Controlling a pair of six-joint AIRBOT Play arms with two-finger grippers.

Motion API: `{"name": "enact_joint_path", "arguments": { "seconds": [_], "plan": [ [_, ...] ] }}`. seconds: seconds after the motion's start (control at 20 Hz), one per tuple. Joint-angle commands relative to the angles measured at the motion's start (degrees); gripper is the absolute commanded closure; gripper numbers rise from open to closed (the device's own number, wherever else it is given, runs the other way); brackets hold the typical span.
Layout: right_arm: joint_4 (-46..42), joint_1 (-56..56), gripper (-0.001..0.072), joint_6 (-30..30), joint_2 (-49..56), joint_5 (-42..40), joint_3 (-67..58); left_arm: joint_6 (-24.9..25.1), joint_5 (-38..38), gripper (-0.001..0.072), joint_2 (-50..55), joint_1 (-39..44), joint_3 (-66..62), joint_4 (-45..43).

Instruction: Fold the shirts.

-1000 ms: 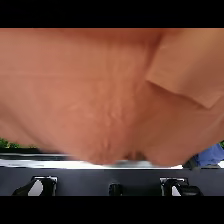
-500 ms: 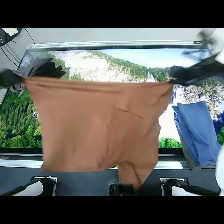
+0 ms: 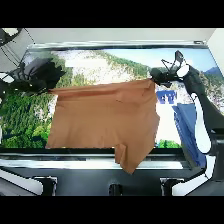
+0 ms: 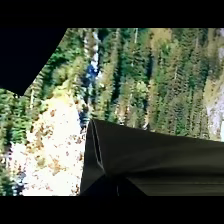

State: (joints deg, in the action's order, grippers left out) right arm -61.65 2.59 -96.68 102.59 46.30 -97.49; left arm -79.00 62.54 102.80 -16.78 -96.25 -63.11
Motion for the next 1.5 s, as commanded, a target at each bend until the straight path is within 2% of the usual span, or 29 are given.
{"name": "enact_joint_path", "arguments": {
  "seconds": [0.0, 0.1, 0.2, 0.3, 0.5, 0.75, 1.15, 1.2, 1.25, 1.3, 1.35, 1.45],
  "plan": [
    [0.7, 0.7, 0.0669, 0.1, 0.4, 3.1, 0.0, 3.1, 2.1, 0.0683, 2.4, -0.2, -2.2, 0.1],
    [-0.9, 1.9, 0.0669, 1.1, -1.5, 15.1, 0.0, 5.6, 10.1, 0.0682, 2.3, -1.3, -2.9, -0.2],
    [-5.0, 1.6, 0.0669, 0.9, -3.1, 30.1, 0.1, 5.6, 17.7, 0.0682, 2.6, -2.4, -2.9, -0.2],
    [-10.9, -0.1, 0.0669, 0.6, -3.1, 38.0, 1.9, 5.5, 23.8, 0.0682, 3.5, -2.5, -2.7, -0.8],
    [-11.6, -1.4, 0.0670, -3.1, -3.0, 35.3, 8.1, 3.9, 35.6, 0.0683, 6.1, -1.9, -2.7, -4.0],
    [-12.5, -1.3, 0.0670, -3.1, -3.1, 35.8, 9.0, 2.5, 36.3, 0.0684, 6.3, -2.1, -2.7, -7.1],
    [-11.6, -1.4, 0.0668, -3.4, -3.7, 35.7, 9.8, 1.8, 36.5, 0.0682, 6.9, -3.0, -2.7, -7.2],
    [-11.6, -1.4, 0.0646, -4.2, -3.7, 34.8, 9.8, 1.8, 36.8, 0.0652, 7.1, -2.8, -2.7, -7.0],
    [-11.1, -1.3, 0.0501, -5.2, -3.8, 34.5, 9.8, 1.5, 37.2, 0.0494, 7.1, -2.8, -2.7, -6.8],
    [-11.3, -1.3, 0.0320, -5.1, -4.1, 34.6, 9.7, 0.3, 37.7, 0.0338, 7.0, -2.8, -2.8, -6.8],
    [-11.8, -1.3, 0.0256, -4.6, -4.8, 35.4, 9.7, -0.1, 38.7, 0.0328, 6.6, -3.0, -2.8, -7.0],
    [-12.9, -0.2, 0.0256, -2.3, -7.2, 42.1, 9.7, -0.5, 41.2, 0.0328, 4.8, -4.0, -2.7, -7.8]
  ]
}}
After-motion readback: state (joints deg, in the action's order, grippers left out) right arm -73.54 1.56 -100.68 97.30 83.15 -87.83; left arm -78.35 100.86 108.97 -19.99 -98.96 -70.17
